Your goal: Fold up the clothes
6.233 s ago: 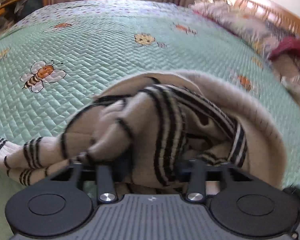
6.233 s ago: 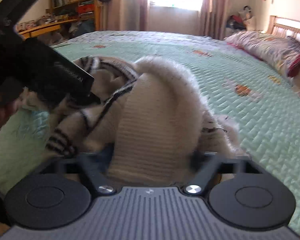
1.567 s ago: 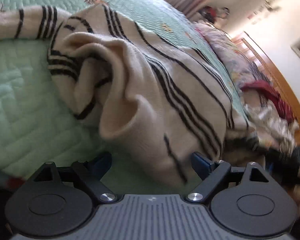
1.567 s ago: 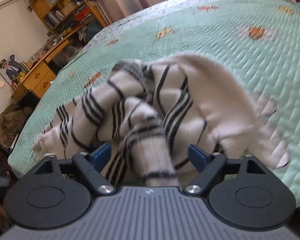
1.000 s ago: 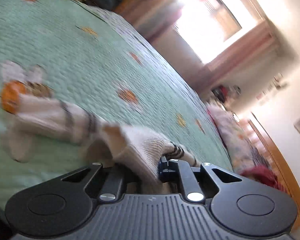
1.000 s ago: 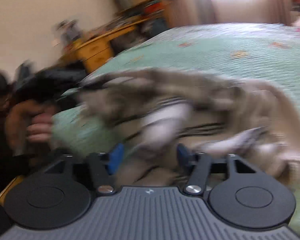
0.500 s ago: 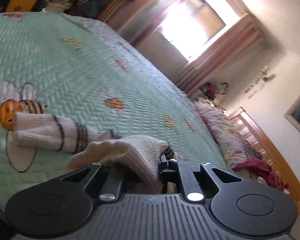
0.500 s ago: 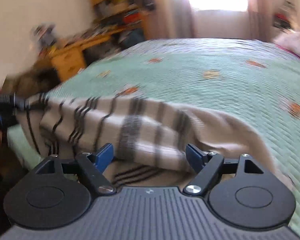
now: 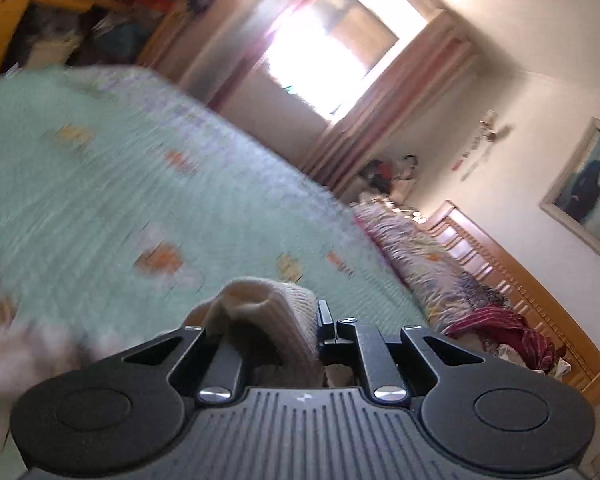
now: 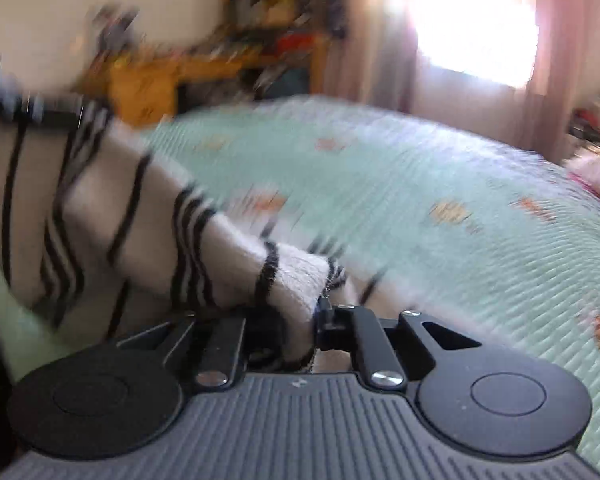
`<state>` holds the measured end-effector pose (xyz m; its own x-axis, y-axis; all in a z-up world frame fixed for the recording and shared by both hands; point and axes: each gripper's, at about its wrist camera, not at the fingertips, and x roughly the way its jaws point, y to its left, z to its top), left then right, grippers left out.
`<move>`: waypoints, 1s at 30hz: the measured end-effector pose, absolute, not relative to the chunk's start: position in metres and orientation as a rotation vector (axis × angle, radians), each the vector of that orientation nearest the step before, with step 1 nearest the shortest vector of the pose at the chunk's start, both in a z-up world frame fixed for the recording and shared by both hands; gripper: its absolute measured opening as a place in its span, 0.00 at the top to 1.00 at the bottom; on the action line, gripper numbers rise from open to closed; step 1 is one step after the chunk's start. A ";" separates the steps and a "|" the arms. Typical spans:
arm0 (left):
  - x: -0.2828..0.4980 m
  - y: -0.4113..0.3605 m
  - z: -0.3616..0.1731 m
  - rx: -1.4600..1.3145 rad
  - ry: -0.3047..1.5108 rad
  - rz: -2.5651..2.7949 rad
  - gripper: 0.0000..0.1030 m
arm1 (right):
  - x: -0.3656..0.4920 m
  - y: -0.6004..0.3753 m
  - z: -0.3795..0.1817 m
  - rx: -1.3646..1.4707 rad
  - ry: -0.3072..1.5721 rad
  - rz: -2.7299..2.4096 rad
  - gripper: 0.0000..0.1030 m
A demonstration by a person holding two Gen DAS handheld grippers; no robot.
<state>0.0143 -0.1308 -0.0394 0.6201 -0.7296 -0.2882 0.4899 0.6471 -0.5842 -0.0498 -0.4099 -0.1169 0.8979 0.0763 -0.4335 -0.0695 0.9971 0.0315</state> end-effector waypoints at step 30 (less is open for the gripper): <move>0.048 -0.068 -0.228 -0.575 0.992 -0.380 0.85 | -0.151 -0.446 -0.164 0.075 0.591 0.066 0.43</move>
<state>0.0479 -0.0684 -0.2278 0.5015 -0.5461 -0.6710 0.0416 0.7899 -0.6118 -0.1510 -0.4460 -0.1636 0.8282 0.0841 -0.5541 -0.0409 0.9951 0.0900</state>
